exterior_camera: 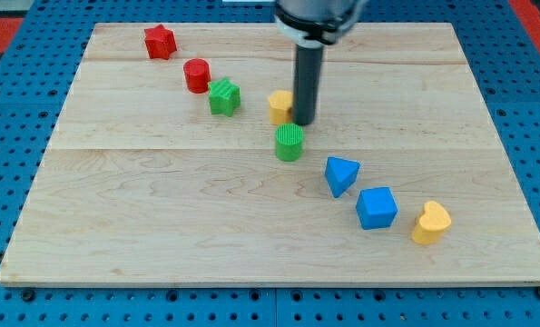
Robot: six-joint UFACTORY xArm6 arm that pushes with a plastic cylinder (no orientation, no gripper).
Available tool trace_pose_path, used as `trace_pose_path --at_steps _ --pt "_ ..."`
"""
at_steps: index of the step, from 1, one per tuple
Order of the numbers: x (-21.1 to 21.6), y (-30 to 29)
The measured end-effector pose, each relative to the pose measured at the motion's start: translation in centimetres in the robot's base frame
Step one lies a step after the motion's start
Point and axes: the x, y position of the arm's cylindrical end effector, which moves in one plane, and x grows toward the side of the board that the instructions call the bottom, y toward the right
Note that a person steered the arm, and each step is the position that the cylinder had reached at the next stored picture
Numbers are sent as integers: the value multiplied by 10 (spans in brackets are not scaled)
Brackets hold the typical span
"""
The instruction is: Push the yellow hexagon in between the green blocks
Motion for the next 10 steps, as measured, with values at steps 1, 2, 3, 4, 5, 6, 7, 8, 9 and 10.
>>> trace_pose_path --at_steps 1,2,3,4,5,6,7,8,9,10 --pt "-15 -5" --pt "-43 14" --pt "-67 -16" --pt "-60 -22" --pt "-30 -2" --pt "-6 0" --pt "-57 33" --pt "-81 -25" --pt "-51 -57" --pt "-21 -49"
